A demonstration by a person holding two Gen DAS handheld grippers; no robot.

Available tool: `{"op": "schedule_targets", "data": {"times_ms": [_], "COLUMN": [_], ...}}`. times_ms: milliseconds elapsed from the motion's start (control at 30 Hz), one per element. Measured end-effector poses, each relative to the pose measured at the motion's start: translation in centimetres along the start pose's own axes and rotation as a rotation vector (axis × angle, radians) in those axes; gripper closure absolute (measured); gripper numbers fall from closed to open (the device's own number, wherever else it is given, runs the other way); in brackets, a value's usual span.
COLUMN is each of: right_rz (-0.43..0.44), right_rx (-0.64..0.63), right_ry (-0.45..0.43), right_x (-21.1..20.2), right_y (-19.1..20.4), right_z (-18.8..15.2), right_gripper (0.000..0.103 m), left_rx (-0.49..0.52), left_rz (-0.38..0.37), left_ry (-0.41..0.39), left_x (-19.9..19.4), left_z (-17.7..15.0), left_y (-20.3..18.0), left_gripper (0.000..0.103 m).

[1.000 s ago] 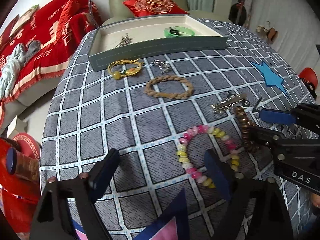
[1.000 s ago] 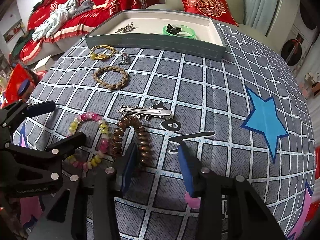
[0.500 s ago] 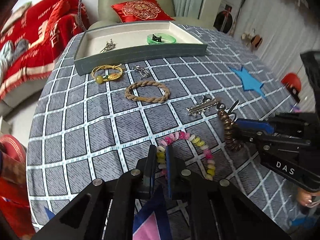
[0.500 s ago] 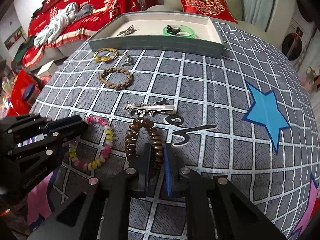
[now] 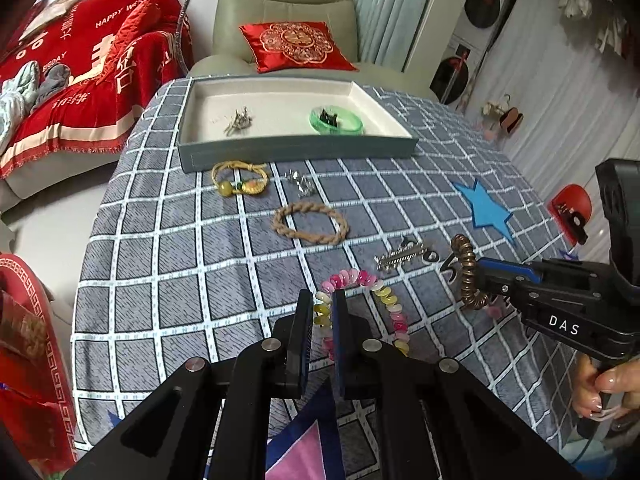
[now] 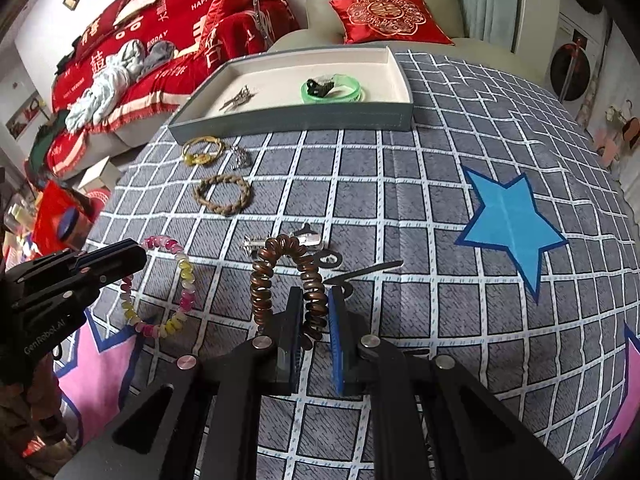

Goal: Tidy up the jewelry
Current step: 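Grasp the pink-yellow bead bracelet with the left tool while the right tool grasps the brown coiled bracelet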

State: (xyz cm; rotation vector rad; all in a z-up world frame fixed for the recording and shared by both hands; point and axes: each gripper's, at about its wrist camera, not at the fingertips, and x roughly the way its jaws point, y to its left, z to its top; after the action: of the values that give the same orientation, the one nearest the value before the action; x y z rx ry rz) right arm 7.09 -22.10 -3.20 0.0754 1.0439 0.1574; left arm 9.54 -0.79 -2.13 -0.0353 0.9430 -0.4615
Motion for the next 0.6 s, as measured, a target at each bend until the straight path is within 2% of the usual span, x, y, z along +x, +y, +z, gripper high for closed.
{"op": "schedule_targets", "data": {"times_ms": [133,333,600], "right_rz": [0.002,0.008,0.034], "right_rx": [0.002,0.009,0.027], "right_ry": [-0.022,-0.056,-0.105], "right_x": [-0.8,-1.9,-3.0], "right_y": [-0.1,-0.6,-1.5], "right_z": [0.8,3.1,8.6], "right_gripper": [0.089,0.089,0.089], "left_rx": [-0.012,-0.019,-0.015], "left_rz": [-0.005,0.003,0.022], "left_ry": [-0.035,-0.107,-0.169], "left_x": [-1.1,-2.6,-3.1], "left_z": [1.2,4.8,10.5], "left_y": [0.6,1.5,2.5], "left_gripper": [0.077,0.077,0.077]}}
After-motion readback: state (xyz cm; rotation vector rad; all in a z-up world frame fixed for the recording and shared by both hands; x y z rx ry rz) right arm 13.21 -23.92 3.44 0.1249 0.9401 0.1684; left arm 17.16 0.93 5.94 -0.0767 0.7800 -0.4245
